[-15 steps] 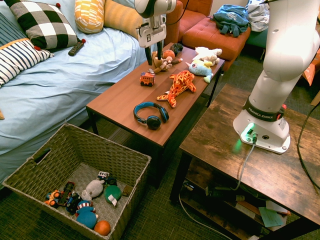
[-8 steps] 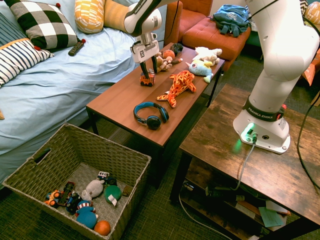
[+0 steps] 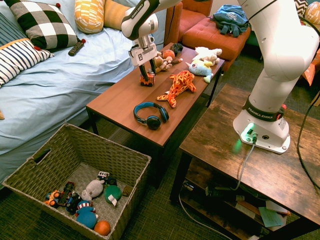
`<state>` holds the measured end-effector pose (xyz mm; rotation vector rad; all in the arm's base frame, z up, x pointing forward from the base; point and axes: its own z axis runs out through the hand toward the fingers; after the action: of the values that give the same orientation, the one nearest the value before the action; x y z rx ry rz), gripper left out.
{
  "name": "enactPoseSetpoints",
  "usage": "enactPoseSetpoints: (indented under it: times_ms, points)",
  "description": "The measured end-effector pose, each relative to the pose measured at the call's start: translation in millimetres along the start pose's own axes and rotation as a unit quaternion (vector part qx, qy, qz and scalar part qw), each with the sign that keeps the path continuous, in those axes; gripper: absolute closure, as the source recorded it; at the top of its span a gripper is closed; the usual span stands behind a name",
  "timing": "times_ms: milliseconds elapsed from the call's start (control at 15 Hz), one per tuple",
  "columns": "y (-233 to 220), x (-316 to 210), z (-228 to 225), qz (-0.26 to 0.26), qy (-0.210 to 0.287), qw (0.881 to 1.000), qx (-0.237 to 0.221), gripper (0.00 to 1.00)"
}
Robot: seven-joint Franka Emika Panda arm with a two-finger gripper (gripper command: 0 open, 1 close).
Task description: Put the toy car in the basket
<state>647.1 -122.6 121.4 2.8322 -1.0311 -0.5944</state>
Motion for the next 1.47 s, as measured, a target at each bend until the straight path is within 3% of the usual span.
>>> enactPoseSetpoints:
  times_ms: [533, 800, 933, 1067, 1333, 1467]
  points:
    - [-1, 6, -2, -0.004, 0.003, 1.0, 0.0, 1.0]
    - [4, -6, -40, -0.013, 0.037, 0.999, 0.033, 1.0]
    - [-18, -51, -73, -0.039, 0.052, 0.997, 0.04, 1.0]
    - [-72, -127, -93, -0.068, 0.073, 0.995, 0.029, 1.0]
    - [-206, -301, -60, -0.108, 0.109, 0.988, -0.022, 1.0]
    - [-261, -345, -26, -0.113, 0.115, 0.986, -0.052, 1.0]
